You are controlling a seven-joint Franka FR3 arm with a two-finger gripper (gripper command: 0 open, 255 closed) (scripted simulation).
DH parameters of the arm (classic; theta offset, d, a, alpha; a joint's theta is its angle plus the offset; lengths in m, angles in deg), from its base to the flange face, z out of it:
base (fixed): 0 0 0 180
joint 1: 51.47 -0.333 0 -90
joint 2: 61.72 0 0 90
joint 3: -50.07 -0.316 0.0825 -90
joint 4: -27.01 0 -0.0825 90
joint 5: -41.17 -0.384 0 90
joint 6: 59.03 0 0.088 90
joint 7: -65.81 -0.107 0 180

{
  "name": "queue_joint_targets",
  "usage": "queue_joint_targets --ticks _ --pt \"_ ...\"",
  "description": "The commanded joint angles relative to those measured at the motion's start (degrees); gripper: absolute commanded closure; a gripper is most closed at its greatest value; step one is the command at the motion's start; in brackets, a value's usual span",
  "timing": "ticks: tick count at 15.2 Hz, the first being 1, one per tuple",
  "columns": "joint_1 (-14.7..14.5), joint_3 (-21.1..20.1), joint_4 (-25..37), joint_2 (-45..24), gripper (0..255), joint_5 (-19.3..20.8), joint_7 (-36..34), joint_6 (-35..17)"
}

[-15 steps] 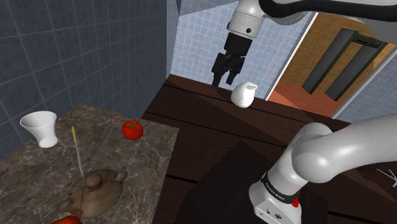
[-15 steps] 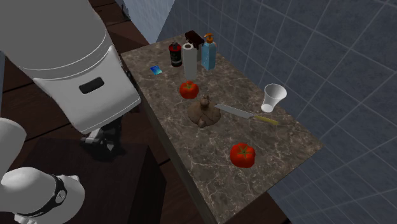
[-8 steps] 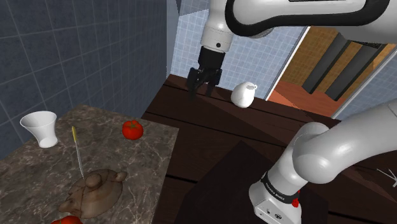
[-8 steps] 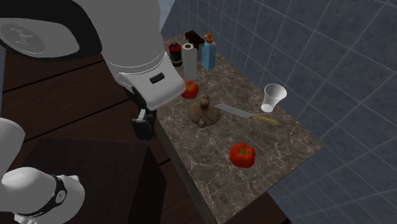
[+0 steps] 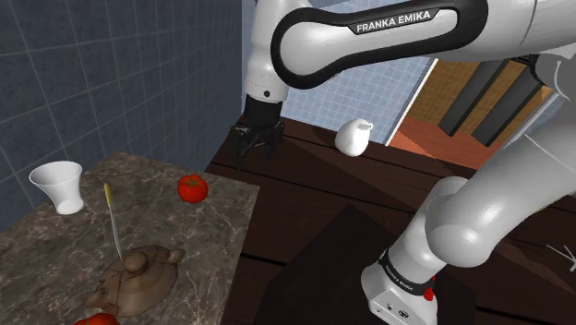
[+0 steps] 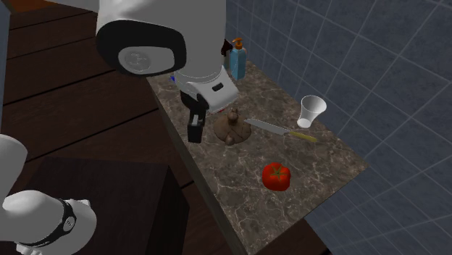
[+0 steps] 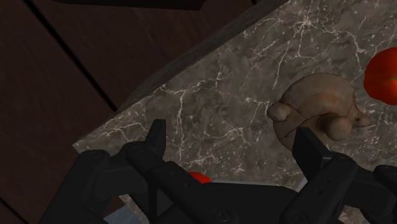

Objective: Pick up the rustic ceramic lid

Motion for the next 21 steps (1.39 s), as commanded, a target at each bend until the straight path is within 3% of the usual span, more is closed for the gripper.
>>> queue_joint_targets --ticks 1,10,21 --pt "-0.5 -1.6 2.2 -4.7 0 0.9 -2.2 -2.1" --pt "-4.6 -5.4 13.7 -24.4 0 7.7 -12.2 -7.8" --pt "-14.4 -3.9 36.3 -49.7 0 16.0 -21.0 -7.0"
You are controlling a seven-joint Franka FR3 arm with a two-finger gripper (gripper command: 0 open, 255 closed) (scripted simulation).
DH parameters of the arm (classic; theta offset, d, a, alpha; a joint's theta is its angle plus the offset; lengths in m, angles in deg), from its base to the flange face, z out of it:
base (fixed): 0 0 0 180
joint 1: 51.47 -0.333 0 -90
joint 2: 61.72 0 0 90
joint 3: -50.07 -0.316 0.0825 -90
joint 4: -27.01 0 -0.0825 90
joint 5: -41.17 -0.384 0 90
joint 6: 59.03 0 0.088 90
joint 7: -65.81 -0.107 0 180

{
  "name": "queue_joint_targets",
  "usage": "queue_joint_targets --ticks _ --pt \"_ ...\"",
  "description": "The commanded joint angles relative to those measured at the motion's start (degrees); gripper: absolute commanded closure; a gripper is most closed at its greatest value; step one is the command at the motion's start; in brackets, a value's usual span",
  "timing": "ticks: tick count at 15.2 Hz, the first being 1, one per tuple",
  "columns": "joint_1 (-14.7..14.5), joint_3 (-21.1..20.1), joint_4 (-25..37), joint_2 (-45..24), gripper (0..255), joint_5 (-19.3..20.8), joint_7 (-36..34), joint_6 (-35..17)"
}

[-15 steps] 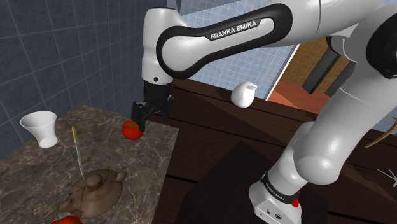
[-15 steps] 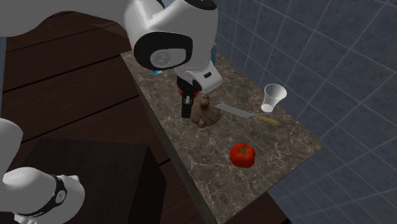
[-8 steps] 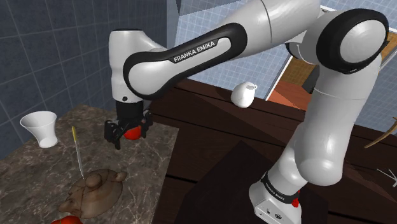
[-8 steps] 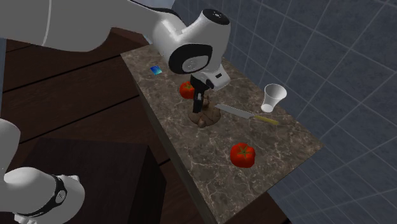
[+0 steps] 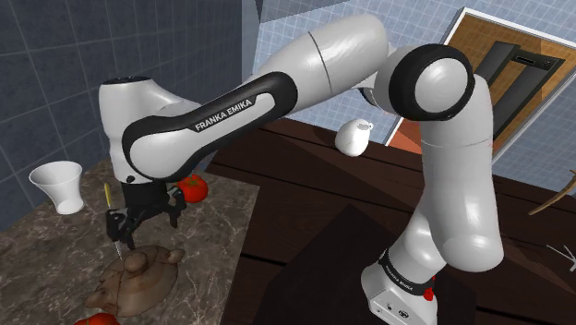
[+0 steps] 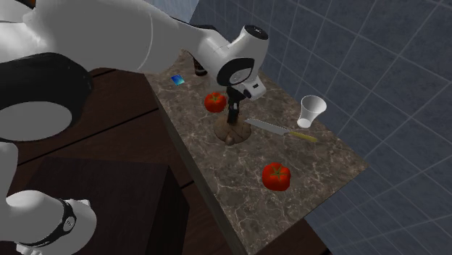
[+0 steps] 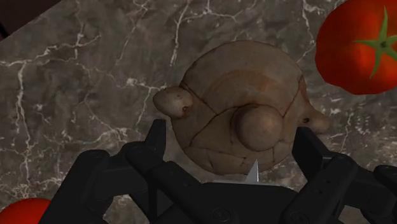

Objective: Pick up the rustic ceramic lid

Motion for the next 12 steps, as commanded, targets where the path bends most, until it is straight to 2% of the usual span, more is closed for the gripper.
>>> queue_joint_targets --ticks 1,4,12 --pt "-2.2 0.7 6.1 -5.5 0 1.3 -1.1 1.2" --pt "-4.7 1.3 13.0 -11.3 0 2.2 -2.0 2.8" --pt "-5.2 2.1 13.1 -14.9 0 3.0 -1.9 -0.7"
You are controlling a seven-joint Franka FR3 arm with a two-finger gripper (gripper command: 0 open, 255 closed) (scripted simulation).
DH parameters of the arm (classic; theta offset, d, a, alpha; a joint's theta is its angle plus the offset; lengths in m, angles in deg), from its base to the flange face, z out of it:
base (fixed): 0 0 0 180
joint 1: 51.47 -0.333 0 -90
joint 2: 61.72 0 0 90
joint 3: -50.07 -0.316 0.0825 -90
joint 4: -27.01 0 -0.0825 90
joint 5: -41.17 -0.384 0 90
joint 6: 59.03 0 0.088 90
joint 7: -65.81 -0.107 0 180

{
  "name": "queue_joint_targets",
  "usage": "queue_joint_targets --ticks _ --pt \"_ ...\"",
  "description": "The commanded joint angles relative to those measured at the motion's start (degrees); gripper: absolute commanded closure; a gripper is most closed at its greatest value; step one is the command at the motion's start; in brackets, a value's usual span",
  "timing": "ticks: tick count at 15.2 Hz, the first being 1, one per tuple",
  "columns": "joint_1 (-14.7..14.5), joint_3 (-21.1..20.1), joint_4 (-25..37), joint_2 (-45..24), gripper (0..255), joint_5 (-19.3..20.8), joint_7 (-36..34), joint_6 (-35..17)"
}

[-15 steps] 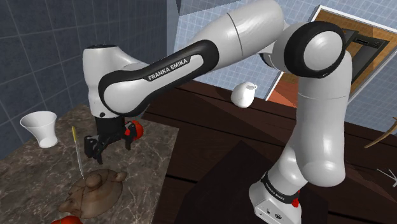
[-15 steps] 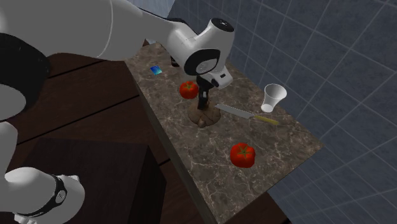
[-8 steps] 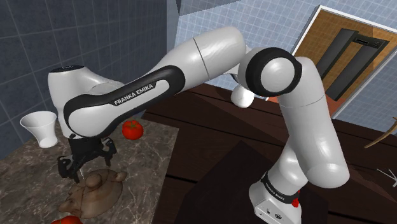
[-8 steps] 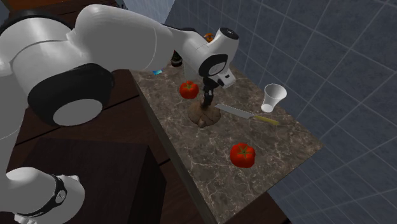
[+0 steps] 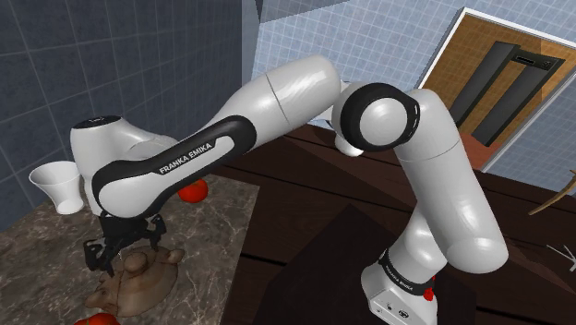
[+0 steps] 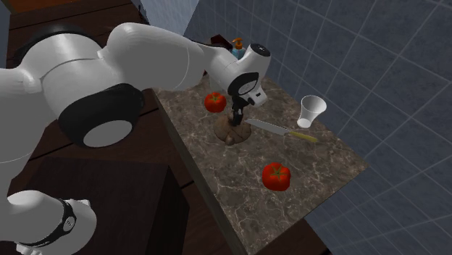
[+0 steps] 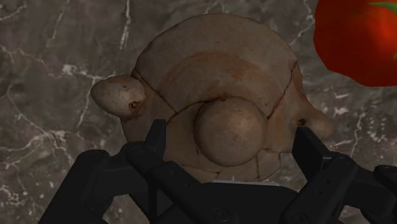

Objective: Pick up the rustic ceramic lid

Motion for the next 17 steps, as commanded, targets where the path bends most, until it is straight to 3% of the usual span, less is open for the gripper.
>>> queue_joint_targets --ticks 1,2,10,17 --pt "-0.1 0.1 -0.1 -0.3 0 0.1 0.0 -0.4" --pt "-0.1 0.1 0.0 -0.4 255 0.1 0.0 -0.4" --pt "0.0 0.1 -0.2 -0.3 255 0.1 0.0 -0.6" --pt "0.4 -0.6 -0.2 2.6 255 -0.6 -0.1 2.3"
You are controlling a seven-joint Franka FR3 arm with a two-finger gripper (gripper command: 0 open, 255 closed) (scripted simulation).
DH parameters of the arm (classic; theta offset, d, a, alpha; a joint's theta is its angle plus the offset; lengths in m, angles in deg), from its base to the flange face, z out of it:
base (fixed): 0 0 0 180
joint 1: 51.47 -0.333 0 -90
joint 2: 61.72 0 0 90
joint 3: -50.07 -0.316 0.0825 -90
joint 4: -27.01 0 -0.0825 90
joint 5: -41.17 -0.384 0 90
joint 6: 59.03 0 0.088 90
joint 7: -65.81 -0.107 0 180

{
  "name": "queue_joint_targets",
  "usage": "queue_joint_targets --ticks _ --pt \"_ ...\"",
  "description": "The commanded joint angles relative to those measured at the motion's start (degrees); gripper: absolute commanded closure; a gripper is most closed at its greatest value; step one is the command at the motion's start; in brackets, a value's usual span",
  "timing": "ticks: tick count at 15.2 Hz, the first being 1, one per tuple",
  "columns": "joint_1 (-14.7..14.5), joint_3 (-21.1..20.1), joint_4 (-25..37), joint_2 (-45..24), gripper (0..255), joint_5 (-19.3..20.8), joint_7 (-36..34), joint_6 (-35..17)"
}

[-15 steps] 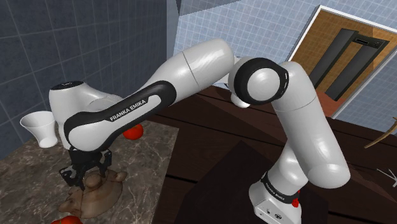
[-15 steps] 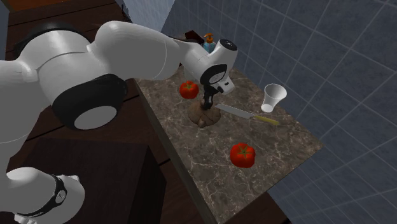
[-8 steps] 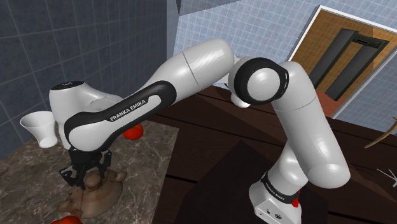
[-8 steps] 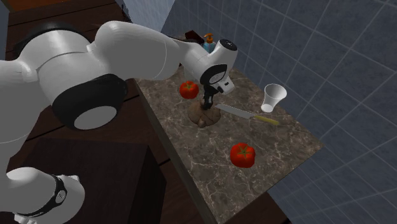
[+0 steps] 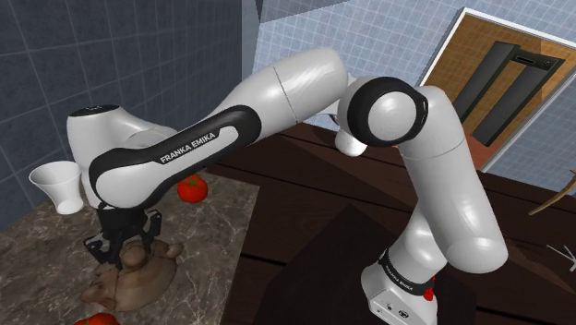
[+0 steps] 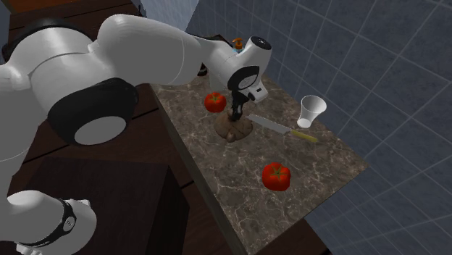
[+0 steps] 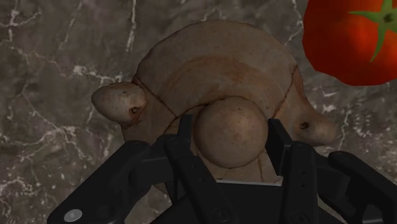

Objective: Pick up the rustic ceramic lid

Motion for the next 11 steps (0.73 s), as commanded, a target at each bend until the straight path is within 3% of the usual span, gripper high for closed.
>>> queue_joint_targets --ticks 1,11 --pt "0.1 -0.2 0.3 0.9 255 -0.2 0.0 1.1" --pt "0.6 -1.0 1.0 4.3 255 -1.1 -0.1 5.2"
